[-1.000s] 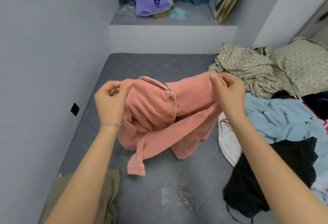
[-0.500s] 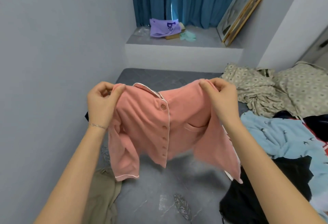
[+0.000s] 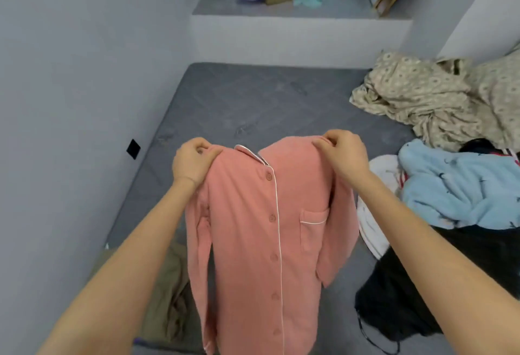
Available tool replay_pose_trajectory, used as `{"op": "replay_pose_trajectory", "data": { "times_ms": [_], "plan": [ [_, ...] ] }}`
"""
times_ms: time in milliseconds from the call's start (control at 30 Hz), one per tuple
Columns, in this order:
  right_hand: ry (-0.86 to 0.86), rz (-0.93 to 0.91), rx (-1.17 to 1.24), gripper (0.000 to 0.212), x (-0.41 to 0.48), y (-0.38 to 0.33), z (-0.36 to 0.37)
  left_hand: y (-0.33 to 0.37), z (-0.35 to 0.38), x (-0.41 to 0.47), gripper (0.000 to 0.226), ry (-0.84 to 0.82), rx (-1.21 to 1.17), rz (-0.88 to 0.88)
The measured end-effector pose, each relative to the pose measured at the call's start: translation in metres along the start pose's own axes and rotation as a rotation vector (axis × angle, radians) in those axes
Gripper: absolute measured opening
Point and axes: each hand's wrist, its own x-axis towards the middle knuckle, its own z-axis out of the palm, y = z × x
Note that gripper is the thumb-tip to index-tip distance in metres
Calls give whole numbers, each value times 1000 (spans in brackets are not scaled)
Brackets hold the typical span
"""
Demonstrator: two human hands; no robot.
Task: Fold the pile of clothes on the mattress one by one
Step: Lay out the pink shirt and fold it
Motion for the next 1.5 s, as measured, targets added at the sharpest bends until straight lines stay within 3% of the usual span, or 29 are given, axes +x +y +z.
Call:
{"op": "replay_pose_trajectory", "data": {
  "times_ms": [200, 400, 533, 600, 700, 800, 1067, 1267, 1400, 1500],
  "plan": [
    [-54, 238, -41, 27, 29, 112, 152, -148, 132, 52, 20, -89, 47, -223],
    [12, 279, -63, 24, 53, 186, 247, -248, 220, 103, 22, -89, 106, -182],
    [38, 323, -28, 22, 81, 219, 286, -287, 258, 130, 9, -127, 58, -147],
    [14, 362, -7, 23, 92, 230, 302, -301, 269, 135, 20, -149, 75, -174],
    [-60, 344, -148, 43, 92, 239, 321, -317, 271, 132, 46, -173, 108, -165],
    [-130, 270, -245, 59, 74, 234, 333, -326, 261, 119, 59, -194, 225, -40],
    [-214, 86, -335, 73, 44, 192, 361, -342, 213, 75, 78, -286, 379, 53],
    [-316, -53, -337, 75, 34, 151, 393, -361, 172, 37, 72, -261, 437, 6],
    [-383, -155, -330, 75, 41, 126, 421, -385, 154, 16, 48, -300, 501, -201],
    [-447, -185, -333, 74, 51, 108, 445, -401, 144, 3, 45, -412, 590, -338]
  ]
}}
